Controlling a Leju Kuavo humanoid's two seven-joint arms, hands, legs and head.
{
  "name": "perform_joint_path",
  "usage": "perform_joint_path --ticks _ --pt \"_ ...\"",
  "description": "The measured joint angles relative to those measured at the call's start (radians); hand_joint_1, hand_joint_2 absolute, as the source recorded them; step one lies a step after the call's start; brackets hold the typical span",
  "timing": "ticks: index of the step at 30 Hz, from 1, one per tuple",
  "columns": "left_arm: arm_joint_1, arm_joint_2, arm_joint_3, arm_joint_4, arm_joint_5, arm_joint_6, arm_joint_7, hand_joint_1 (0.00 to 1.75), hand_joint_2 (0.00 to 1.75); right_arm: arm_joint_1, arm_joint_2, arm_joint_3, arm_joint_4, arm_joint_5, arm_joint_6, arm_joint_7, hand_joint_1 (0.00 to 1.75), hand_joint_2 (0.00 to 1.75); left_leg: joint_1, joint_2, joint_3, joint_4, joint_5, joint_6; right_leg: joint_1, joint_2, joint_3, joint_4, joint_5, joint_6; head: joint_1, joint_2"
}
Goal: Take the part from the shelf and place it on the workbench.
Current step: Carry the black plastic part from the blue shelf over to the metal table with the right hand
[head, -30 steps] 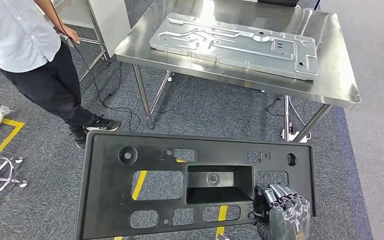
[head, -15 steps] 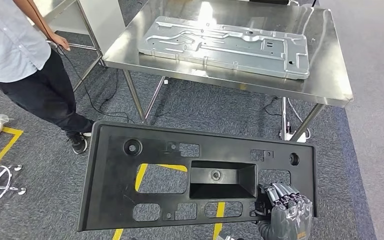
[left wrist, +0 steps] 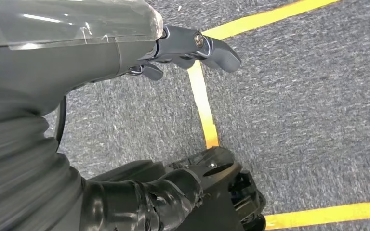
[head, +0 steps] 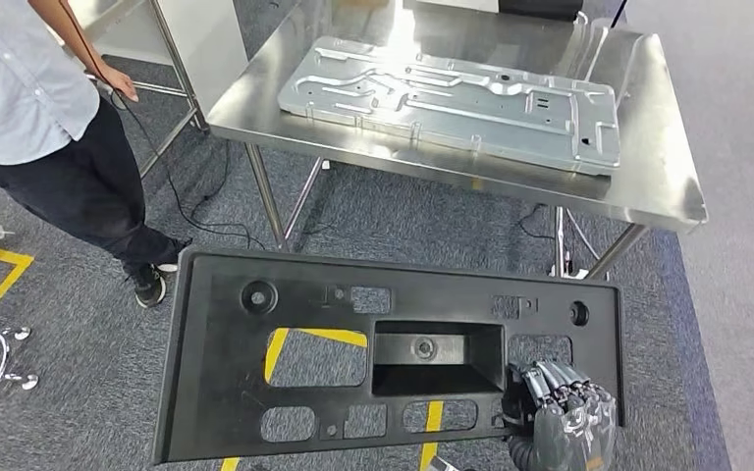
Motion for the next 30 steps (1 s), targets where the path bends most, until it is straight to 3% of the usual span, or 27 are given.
perform_joint_path --ticks 2,3,5,9,11,13,14,15,17,18,20,24,26,28,29,30 --pt "0.001 0.000 0.000 0.000 0.000 0.000 0.000 0.00 1.75 0.000 0.000 -0.002 0.000 -0.001 0.000 0.000 1.75 1.75 0.003 -0.001 0.021 0.000 -0.015 -0.008 -0.004 -0.003 0.033 -0.110 0.085 0.000 0.000 0.000" --pt "0.000 0.000 0.000 0.000 0.000 0.000 0.000 0.00 1.75 0.000 0.000 -0.003 0.000 -0.001 0.000 0.000 1.75 1.75 0.004 -0.001 0.030 0.000 -0.022 -0.013 -0.002 -0.005 0.049 -0.163 0.103 -0.003 0.001 0.000" --pt "0.000 0.000 0.000 0.000 0.000 0.000 0.000 0.00 1.75 0.001 0.000 -0.003 0.000 -0.001 0.000 0.000 1.75 1.75 0.003 0.000 0.038 0.003 -0.032 -0.028 0.004 -0.009 0.065 -0.204 0.098 -0.015 0.001 0.000" --pt "-0.002 0.000 0.000 0.000 0.000 0.000 0.000 0.00 1.75 0.004 0.000 -0.006 -0.002 -0.001 0.000 -0.001 1.75 1.75 0.004 0.002 0.036 0.049 -0.048 -0.050 0.003 -0.006 0.089 -0.213 0.104 -0.045 0.000 0.000" --pt "-0.005 0.000 0.000 0.000 -0.001 0.000 0.000 0.00 1.75 0.003 0.002 -0.008 -0.004 -0.001 0.000 -0.001 1.75 1.75 0.006 0.001 -0.018 0.148 -0.093 -0.055 0.004 -0.006 0.099 -0.216 0.099 -0.056 -0.001 0.000" --pt "-0.004 0.000 0.000 0.000 0.000 0.000 0.000 0.00 1.75 0.004 0.003 -0.009 -0.005 -0.002 0.000 -0.001 1.75 1.75 0.006 0.001 -0.096 0.263 -0.144 -0.056 0.007 -0.004 0.103 -0.215 0.091 -0.062 -0.003 0.000" --pt "-0.002 0.000 0.000 0.000 0.000 0.000 0.000 0.00 1.75 0.005 0.003 -0.009 -0.005 -0.002 0.000 -0.001 1.75 1.75 0.006 0.001 -0.121 0.287 -0.145 -0.054 0.009 -0.002 0.108 -0.215 0.086 -0.063 -0.003 0.000" --pt "0.001 0.000 0.000 0.000 0.000 0.000 0.000 0.00 1.75 0.006 0.003 -0.010 -0.005 -0.002 0.000 -0.001 1.75 1.75 0.006 0.001 -0.128 0.274 -0.122 -0.052 0.011 -0.001 0.115 -0.215 0.080 -0.063 -0.003 0.000" --pt "0.003 0.000 0.000 0.000 0.000 -0.001 0.000 0.00 1.75 0.006 0.004 -0.011 -0.005 -0.002 0.000 -0.001 1.75 1.75 0.004 0.001 -0.099 0.160 -0.032 -0.044 0.013 0.001 0.132 -0.216 0.067 -0.060 -0.003 0.000" --pt "0.003 0.000 0.000 0.000 0.000 -0.002 0.001 0.00 1.75 0.006 0.004 -0.011 -0.005 -0.002 0.000 -0.001 1.75 1.75 0.000 0.001 -0.083 0.103 -0.004 -0.038 0.014 0.001 0.140 -0.216 0.061 -0.057 -0.002 0.000" --pt "0.002 0.000 0.000 0.000 -0.001 -0.005 0.002 0.00 1.75 0.006 0.005 -0.012 -0.005 -0.001 0.000 -0.001 1.75 1.75 -0.009 0.000 -0.068 0.043 0.007 -0.027 0.014 0.001 0.145 -0.215 0.053 -0.046 -0.003 0.000" --pt "0.008 -0.001 0.000 0.000 -0.005 -0.009 0.004 0.00 1.75 0.005 0.005 -0.016 -0.011 0.004 0.000 -0.002 1.75 1.75 -0.004 -0.001 -0.047 0.024 0.023 -0.008 0.015 0.001 0.146 -0.182 0.043 -0.026 -0.004 0.000" --pt "0.003 -0.001 0.000 0.000 -0.007 -0.010 0.005 0.00 1.75 0.001 0.005 -0.020 -0.018 0.008 0.000 -0.002 1.75 1.75 -0.001 0.000 -0.035 0.017 0.022 -0.001 0.012 0.000 0.102 -0.100 -0.002 -0.016 -0.002 0.000" --pt "0.001 -0.002 0.000 0.000 -0.009 -0.011 0.005 0.00 1.75 0.000 0.005 -0.023 -0.020 0.010 0.000 -0.002 1.75 1.75 -0.001 0.000 -0.033 0.016 0.017 0.004 0.009 0.000 0.033 0.011 -0.053 -0.007 -0.002 0.000" --pt "0.001 -0.002 0.000 0.000 -0.009 -0.011 0.005 0.00 1.75 0.001 0.005 -0.025 -0.020 0.011 0.000 -0.002 1.75 1.75 -0.001 0.000 -0.030 0.016 0.014 0.004 0.008 0.000 0.008 0.040 -0.058 -0.004 -0.002 0.000" --pt "0.002 -0.002 0.000 0.000 -0.010 -0.012 0.006 0.00 1.75 0.001 0.005 -0.026 -0.021 0.011 0.000 -0.003 1.75 1.75 -0.002 -0.001 -0.027 0.016 0.011 0.004 0.007 0.000 0.001 0.035 -0.042 -0.003 -0.002 0.000"
